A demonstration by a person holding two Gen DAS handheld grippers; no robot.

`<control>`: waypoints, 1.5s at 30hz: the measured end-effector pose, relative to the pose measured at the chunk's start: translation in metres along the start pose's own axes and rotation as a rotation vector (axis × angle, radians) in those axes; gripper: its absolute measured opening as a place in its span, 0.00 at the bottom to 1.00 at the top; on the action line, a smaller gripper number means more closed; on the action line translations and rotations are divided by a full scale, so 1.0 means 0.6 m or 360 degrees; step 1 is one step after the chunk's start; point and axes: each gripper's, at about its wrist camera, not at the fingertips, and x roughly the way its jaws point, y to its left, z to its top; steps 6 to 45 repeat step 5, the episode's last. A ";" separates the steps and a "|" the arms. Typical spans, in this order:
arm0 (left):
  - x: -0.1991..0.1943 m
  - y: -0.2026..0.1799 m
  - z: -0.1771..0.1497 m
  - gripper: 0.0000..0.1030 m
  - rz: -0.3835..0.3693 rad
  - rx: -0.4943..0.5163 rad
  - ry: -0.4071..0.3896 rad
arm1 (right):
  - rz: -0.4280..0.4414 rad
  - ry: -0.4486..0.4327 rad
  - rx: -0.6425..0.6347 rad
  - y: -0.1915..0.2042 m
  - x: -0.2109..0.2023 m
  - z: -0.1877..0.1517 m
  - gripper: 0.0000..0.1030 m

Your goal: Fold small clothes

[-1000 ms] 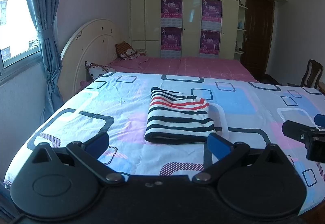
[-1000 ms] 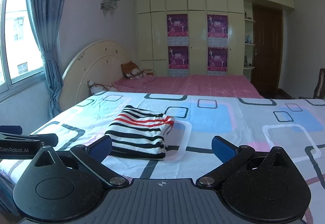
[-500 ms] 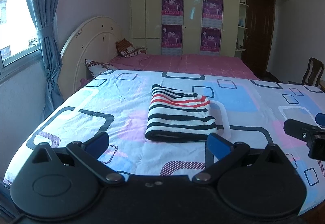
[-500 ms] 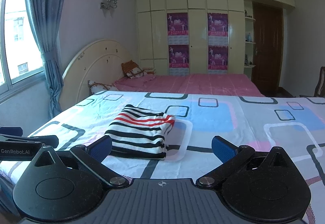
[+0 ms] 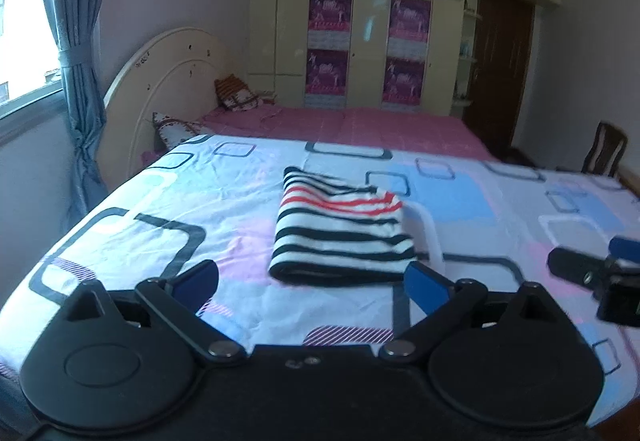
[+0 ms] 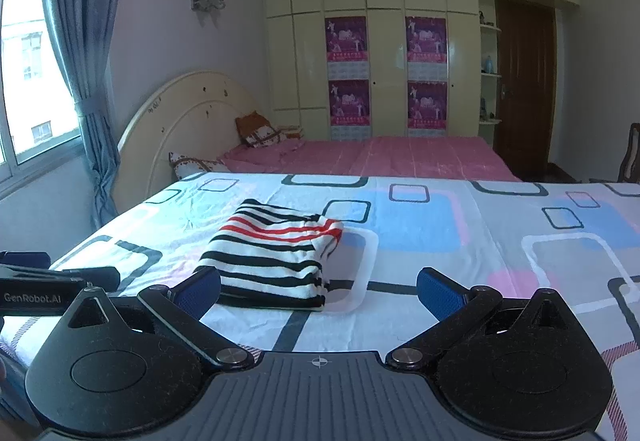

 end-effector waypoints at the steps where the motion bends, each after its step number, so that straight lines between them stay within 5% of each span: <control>1: 0.004 0.001 0.001 0.95 -0.0002 0.0004 0.0003 | -0.0003 0.0008 0.0002 -0.001 0.004 0.000 1.00; 45: 0.029 0.000 0.009 1.00 0.0032 0.0045 0.0022 | -0.0024 0.0044 0.0024 -0.009 0.023 -0.001 1.00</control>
